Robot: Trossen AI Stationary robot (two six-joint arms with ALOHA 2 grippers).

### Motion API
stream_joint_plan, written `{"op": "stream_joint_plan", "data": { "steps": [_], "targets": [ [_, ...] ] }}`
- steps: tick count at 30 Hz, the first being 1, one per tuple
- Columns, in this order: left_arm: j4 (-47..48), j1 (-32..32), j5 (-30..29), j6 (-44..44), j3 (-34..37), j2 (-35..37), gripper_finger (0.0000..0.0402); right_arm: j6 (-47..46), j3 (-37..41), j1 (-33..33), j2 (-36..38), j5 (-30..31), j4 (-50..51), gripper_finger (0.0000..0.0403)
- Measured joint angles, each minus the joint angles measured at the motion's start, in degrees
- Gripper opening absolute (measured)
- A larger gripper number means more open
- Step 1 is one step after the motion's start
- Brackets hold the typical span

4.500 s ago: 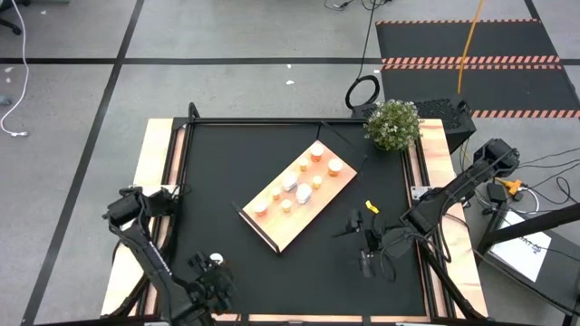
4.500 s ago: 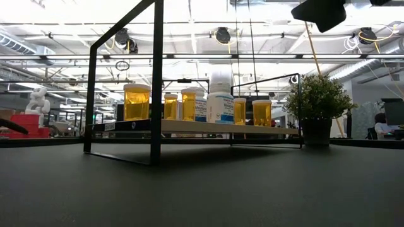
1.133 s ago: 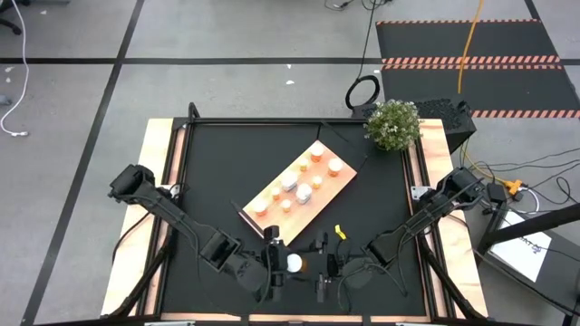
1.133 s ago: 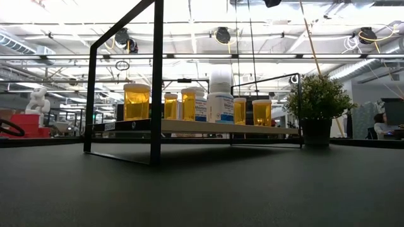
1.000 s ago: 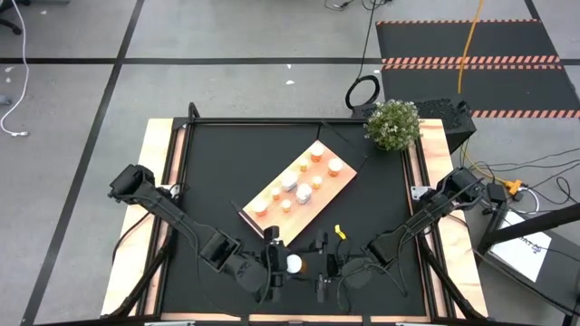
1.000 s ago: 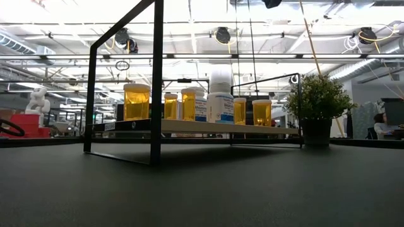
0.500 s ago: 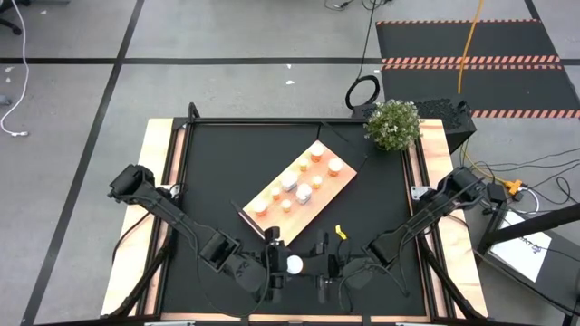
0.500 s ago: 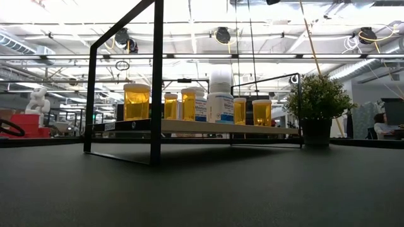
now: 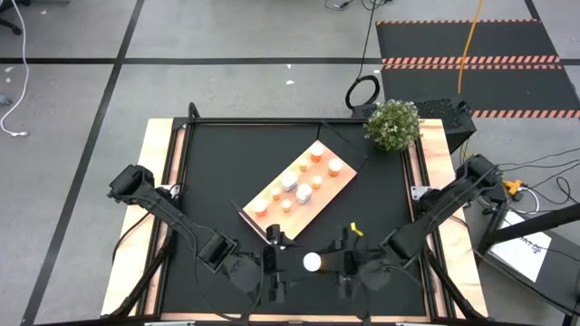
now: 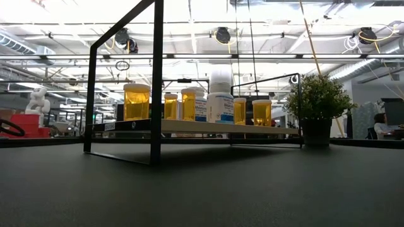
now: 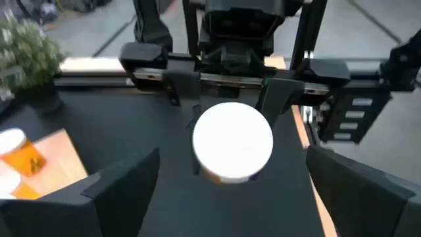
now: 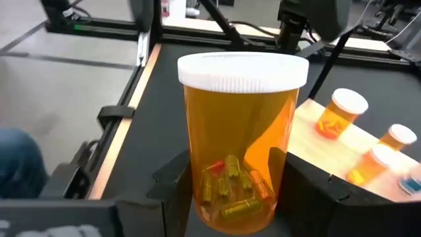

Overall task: Pick and place medicine bottles onto shelf by color
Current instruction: Align the large pill bottle with the other large pill bottle on the shelf

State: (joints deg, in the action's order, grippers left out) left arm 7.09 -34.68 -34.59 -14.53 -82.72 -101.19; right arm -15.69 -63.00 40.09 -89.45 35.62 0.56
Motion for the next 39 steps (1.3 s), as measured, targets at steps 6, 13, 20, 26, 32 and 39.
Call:
{"op": "stream_joint_plan", "data": {
  "steps": [6, 13, 20, 26, 32, 39],
  "targets": [
    [-3.32, 0.15, -0.02, 2.82, 0.0, 0.02, 0.0384, -2.66, 0.0, 3.17, 5.38, 1.3, 10.36, 0.0187],
    [-3.8, 2.58, -0.09, 1.98, 0.0, 0.02, 0.0377, -3.49, 6.47, 6.07, 10.3, 7.2, 5.43, 0.0186],
    [-4.17, 3.34, 0.0, 2.34, 0.0, 0.02, 0.0377, -3.11, 18.3, 6.15, 17.22, 7.86, -11.93, 0.0188],
    [-9.14, 5.37, 0.04, 3.6, 0.08, -2.85, 0.0376, 4.7, 27.08, 5.94, 19.31, 7.87, -36.12, 0.0189],
    [-20.12, 7.15, 0.79, 7.5, 0.0, -6.83, 0.0376, 7.5, 31.07, 4.54, 19.28, 7.87, -45.58, 0.0189],
    [-27.15, 8.6, 5.07, 8.23, 0.0, -7.46, 0.0376, 7.88, 31.15, 2.32, 18.02, 7.87, -44.49, 0.0189]
  ]
}}
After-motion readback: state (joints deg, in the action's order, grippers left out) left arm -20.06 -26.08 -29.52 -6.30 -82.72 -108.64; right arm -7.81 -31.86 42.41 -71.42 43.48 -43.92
